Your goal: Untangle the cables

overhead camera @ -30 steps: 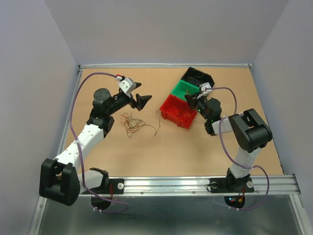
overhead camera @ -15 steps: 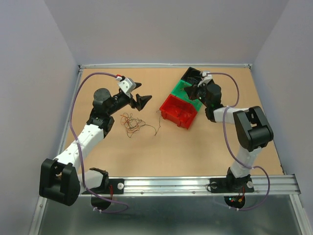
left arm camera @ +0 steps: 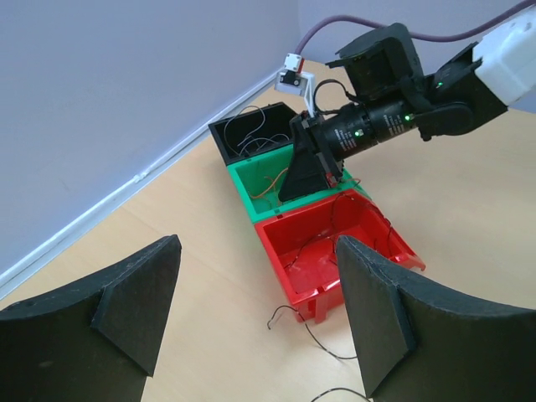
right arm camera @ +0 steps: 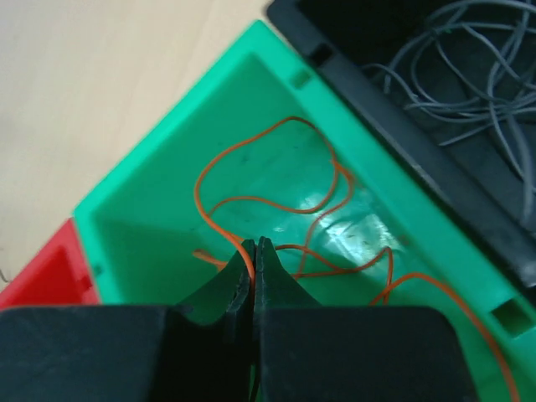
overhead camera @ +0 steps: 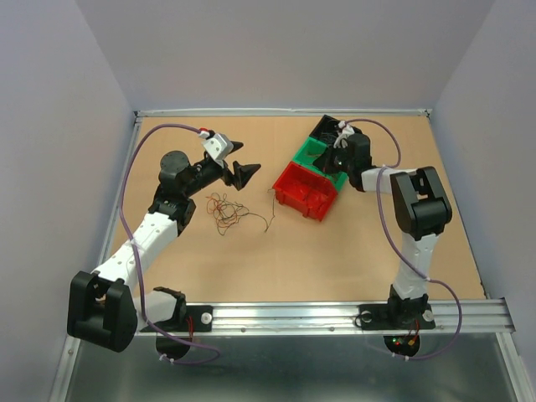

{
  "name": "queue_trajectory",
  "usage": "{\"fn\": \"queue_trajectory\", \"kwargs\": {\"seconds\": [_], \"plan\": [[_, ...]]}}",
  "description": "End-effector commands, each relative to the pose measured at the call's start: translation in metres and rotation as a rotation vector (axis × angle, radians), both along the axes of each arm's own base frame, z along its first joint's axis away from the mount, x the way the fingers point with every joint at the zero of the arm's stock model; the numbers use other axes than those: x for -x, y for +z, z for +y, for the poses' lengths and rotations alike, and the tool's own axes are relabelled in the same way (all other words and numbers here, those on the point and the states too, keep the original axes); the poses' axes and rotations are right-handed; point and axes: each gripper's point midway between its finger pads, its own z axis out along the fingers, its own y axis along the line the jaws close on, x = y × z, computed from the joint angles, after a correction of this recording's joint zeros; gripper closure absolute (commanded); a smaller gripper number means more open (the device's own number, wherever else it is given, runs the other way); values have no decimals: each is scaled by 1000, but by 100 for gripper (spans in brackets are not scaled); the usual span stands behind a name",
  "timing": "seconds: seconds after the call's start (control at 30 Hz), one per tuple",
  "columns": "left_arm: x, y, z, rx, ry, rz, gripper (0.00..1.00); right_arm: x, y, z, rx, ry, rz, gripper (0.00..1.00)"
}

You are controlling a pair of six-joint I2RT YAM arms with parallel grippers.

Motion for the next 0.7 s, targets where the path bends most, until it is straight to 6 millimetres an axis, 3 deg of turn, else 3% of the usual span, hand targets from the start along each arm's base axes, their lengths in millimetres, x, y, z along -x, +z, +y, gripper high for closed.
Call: {"fn": "queue_trajectory", "kwargs": {"seconds": [0.0, 0.07, 0.1, 0.2, 0.37, 0.57, 0.67], "plan": [[3, 17, -1, 20, -16, -61, 14, -23, -3, -14, -47, -36, 43, 99], [3, 18, 0, 20, -16, -65, 14, -33, -7, -23, -24, -78, 66, 99], [3, 18, 0, 20, -16, -65, 14, -30, -25, -26, 4, -89, 119, 100], [2, 17, 0, 18, -8, -64, 14, -29, -37, -31, 31, -108, 147, 99], [-1, 15, 0, 16, -6, -57, 14, -32, -42, -44, 80, -177, 165, 91], [-1, 16, 3, 12, 12, -68, 14, -33, -5, -40, 39, -185, 119, 81], [-2, 17, 5, 10, 26, -75, 14, -34, 30, -38, 6, -201, 67, 76]]}}
